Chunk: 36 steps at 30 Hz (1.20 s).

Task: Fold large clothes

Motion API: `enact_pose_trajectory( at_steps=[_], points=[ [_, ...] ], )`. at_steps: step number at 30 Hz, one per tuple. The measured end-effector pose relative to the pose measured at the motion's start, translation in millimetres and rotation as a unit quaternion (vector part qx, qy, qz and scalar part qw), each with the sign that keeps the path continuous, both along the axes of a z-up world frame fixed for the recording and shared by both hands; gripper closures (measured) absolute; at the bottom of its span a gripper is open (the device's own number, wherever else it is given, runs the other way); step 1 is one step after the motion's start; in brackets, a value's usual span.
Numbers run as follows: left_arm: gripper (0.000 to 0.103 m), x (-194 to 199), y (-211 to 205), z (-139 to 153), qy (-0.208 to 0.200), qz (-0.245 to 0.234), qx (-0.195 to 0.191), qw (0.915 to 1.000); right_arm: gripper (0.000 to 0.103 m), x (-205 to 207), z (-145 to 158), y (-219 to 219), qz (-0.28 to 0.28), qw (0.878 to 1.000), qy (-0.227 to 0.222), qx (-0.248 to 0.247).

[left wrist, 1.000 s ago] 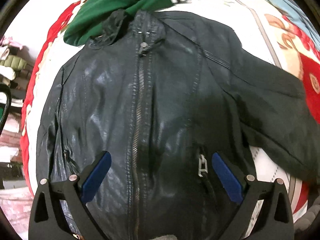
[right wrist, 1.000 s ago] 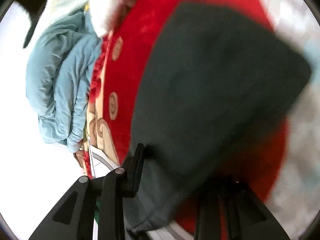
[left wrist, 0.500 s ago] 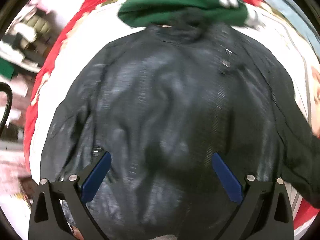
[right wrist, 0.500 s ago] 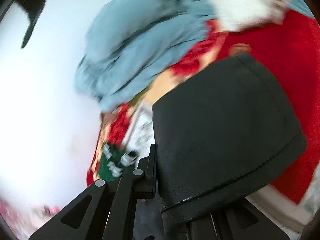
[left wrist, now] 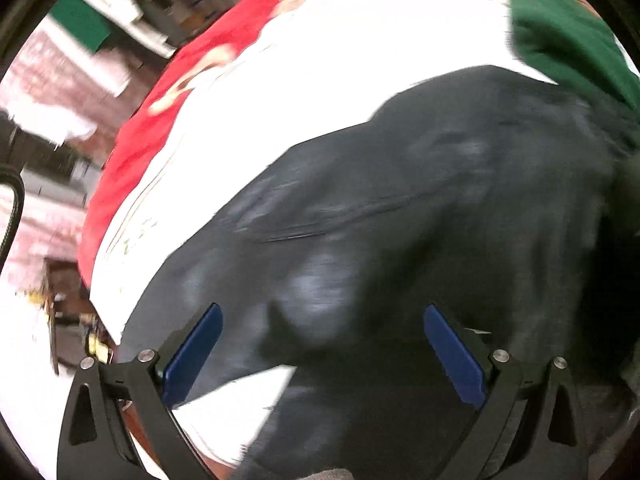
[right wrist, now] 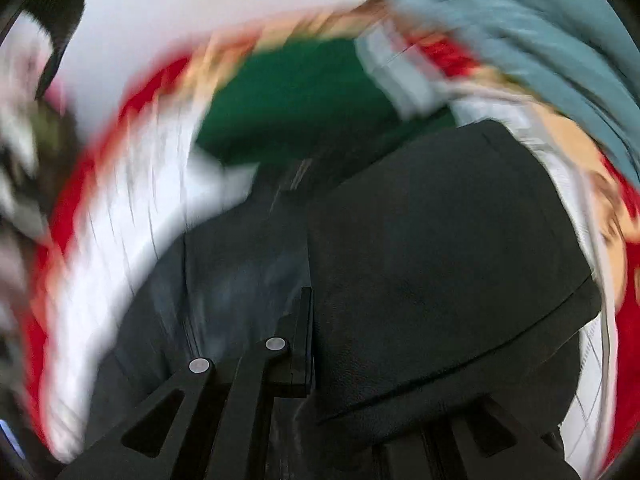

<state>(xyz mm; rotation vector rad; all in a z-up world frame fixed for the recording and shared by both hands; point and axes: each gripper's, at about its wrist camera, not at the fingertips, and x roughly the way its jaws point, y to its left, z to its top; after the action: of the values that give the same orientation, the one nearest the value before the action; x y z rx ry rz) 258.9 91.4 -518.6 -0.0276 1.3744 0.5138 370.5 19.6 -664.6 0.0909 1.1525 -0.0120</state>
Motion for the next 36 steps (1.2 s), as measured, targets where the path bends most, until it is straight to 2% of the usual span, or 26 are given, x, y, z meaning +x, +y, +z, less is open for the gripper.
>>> enact_pose_trajectory(
  at_steps=[1,3,4,6,7,10,13,16,18,19,20,21,23,24,26,28,29,30,31,33,35,36],
  points=[
    [0.000,-5.6,11.1,-0.9,0.000,0.007,-0.005,1.0000,0.094,3.3,-27.7,30.9,0.039,0.997,0.056,-0.025],
    [0.000,-14.5,35.1,-3.0,0.004,0.017,-0.018,0.9997,0.082,-4.5,-50.1,56.8,0.076,0.992,0.096,-0.027],
    [0.000,-18.0,42.7,-3.0,0.005,0.019,-0.022,0.9996,0.077,-7.8,-48.7,61.3,0.083,0.992,0.095,-0.019],
    [0.000,-30.1,62.4,-2.7,0.010,0.028,-0.033,0.9990,0.055,-20.8,-32.5,68.5,0.104,0.991,0.080,0.031],
    [0.000,-34.3,67.6,-1.6,0.013,0.033,-0.038,0.9986,0.051,-29.2,-18.9,67.6,0.114,0.989,0.073,0.058],
    [0.000,-55.6,91.8,2.3,0.018,0.065,-0.065,0.9956,0.049,-39.6,9.6,46.0,0.112,0.983,0.057,0.132],
    [0.000,-82.4,118.6,2.8,0.024,0.114,-0.098,0.9884,0.049,-40.0,16.9,8.5,0.057,0.972,0.080,0.213],
    [0.000,-110.6,144.2,-7.7,0.032,0.167,-0.120,0.9780,0.048,-29.8,15.7,-7.3,0.033,0.966,0.096,0.239],
    [0.000,-128.1,162.8,-17.6,0.041,0.195,-0.111,0.9738,0.048,-22.6,10.9,6.2,0.049,0.971,0.106,0.208],
    [0.000,-135.3,168.2,-21.9,0.046,0.204,-0.104,0.9724,0.055,-21.5,10.9,13.8,0.058,0.978,0.097,0.175],
    [0.000,-140.4,175.6,-26.1,0.052,0.213,-0.100,0.9706,0.086,-19.6,11.5,20.7,0.050,0.988,0.081,0.122],
    [0.000,-146.5,186.0,-30.5,0.055,0.225,-0.098,0.9677,0.092,-14.7,9.8,23.3,0.027,0.995,0.074,0.065],
    [0.000,-154.9,200.4,-31.8,0.049,0.242,-0.092,0.9647,0.093,-3.2,9.9,28.1,-0.026,0.998,0.057,0.013],
    [0.000,-159.9,203.5,-30.5,0.045,0.247,-0.085,0.9643,0.093,1.9,14.2,34.7,-0.032,0.999,0.034,-0.023],
    [0.000,-163.6,214.2,-31.0,0.038,0.254,-0.071,0.9639,0.091,8.2,15.9,61.4,-0.001,0.992,-0.007,-0.125],
    [0.000,-165.4,219.3,-34.2,0.035,0.258,-0.066,0.9632,0.086,12.6,-2.4,94.8,0.057,0.979,0.009,-0.195],
    [0.000,-167.4,223.2,-35.4,0.035,0.259,-0.065,0.9632,0.066,10.6,-18.8,114.6,0.106,0.971,0.033,-0.214],
    [0.000,-171.7,226.7,-35.9,0.035,0.258,-0.064,0.9633,0.039,7.9,-27.3,128.7,0.142,0.966,0.048,-0.211],
    [0.000,-175.6,228.1,-35.9,0.035,0.257,-0.065,0.9635,0.031,-0.1,-32.3,142.6,0.181,0.963,0.060,-0.190],
    [0.000,-187.8,230.1,-34.4,0.033,0.256,-0.067,0.9639,0.027,-14.0,-24.4,151.9,0.210,0.967,0.054,-0.136],
    [0.000,-193.2,211.8,-30.2,0.037,0.252,-0.071,0.9645,0.026,-33.0,-5.2,154.1,0.244,0.967,0.035,-0.071],
    [0.000,-193.9,201.5,-26.5,0.039,0.251,-0.075,0.9644,0.025,-41.9,3.8,150.8,0.260,0.964,0.046,-0.014]
  ],
)
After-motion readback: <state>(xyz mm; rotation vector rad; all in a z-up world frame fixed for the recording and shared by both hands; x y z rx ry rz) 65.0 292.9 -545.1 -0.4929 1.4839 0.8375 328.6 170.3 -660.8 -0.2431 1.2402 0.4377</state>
